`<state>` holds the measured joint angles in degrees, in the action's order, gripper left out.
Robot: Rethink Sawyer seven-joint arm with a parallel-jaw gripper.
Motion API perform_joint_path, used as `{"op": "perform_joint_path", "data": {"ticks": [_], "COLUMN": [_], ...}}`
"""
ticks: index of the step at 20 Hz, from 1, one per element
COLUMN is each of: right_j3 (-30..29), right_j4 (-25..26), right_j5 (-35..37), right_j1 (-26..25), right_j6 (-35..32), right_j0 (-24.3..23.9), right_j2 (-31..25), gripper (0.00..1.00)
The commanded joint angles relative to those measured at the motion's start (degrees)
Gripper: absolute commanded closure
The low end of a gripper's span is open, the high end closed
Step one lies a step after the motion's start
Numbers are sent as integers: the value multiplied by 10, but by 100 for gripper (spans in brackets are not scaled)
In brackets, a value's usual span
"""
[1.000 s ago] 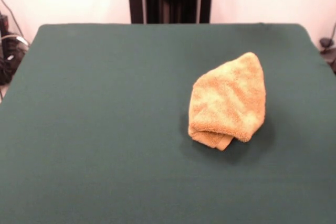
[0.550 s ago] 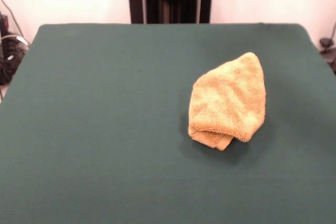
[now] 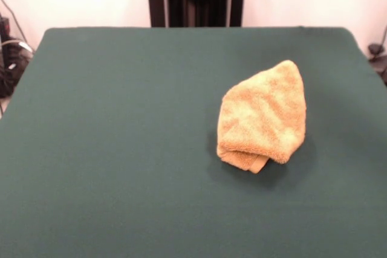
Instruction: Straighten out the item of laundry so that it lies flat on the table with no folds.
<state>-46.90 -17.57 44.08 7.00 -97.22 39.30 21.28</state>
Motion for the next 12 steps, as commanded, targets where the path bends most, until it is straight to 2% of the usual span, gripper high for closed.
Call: {"op": "perform_joint_path", "data": {"ticks": [1,9,12], "right_j3": [32,76,109], "right_j4": [-6,-8,-35], "right_j5": [37,65,92], "right_j1": [-63,-82,-81], "right_j6": [-152,-154,-160], "right_j0": [3,18,26], "right_j2": [-31,-24,-52], "gripper": [0,0,0]}}
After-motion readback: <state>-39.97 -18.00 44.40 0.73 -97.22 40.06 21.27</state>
